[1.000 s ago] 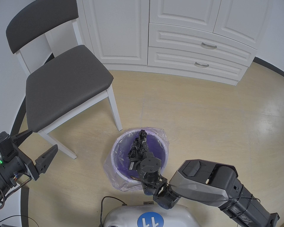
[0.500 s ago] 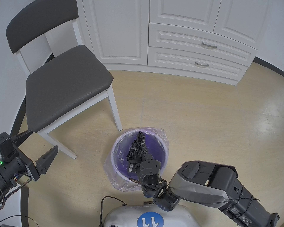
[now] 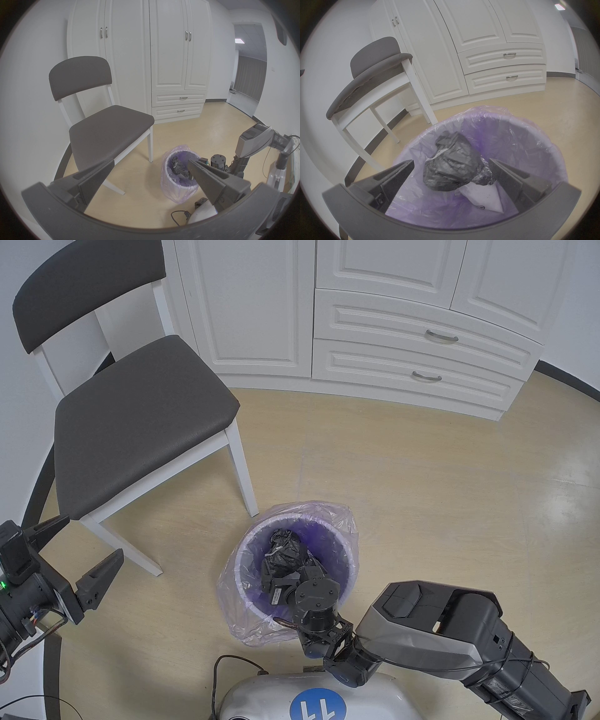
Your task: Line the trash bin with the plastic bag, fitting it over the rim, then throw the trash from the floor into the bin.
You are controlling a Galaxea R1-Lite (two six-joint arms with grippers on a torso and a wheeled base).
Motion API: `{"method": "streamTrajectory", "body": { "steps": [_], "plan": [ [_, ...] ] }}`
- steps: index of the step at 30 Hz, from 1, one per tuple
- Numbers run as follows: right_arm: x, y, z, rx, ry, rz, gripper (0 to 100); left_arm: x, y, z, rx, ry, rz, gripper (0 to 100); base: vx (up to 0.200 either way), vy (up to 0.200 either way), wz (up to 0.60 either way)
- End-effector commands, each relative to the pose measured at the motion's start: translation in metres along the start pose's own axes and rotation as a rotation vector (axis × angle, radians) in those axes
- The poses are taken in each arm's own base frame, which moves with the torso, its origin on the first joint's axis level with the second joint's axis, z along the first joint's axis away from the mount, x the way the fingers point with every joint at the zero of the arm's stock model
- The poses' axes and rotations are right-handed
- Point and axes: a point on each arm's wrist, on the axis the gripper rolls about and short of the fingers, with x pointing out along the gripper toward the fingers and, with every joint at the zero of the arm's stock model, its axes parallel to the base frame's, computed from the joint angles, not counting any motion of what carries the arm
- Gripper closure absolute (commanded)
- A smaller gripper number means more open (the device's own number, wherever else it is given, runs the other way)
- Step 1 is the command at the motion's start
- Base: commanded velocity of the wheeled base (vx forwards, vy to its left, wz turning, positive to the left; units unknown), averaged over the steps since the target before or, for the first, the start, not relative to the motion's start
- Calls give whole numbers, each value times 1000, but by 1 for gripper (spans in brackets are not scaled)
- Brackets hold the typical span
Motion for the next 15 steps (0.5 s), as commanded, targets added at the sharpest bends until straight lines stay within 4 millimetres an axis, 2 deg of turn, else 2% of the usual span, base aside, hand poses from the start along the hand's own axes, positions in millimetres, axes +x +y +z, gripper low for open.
{"method": "streamTrajectory", "body": {
  "steps": [1,10,12,15],
  "plan": [
    [0,1,1,7,-9,3,0,0,0,0,0,0,0,0,0,0,0],
    [0,3,11,6,-29,8,0,0,0,0,0,2,-2,0,0,0,0],
    [-4,5,29,-5,-44,10,0,0,0,0,0,2,-2,0,0,0,0],
    [-7,5,37,-12,-47,10,0,0,0,0,0,2,-2,0,0,0,0]
  ]
}}
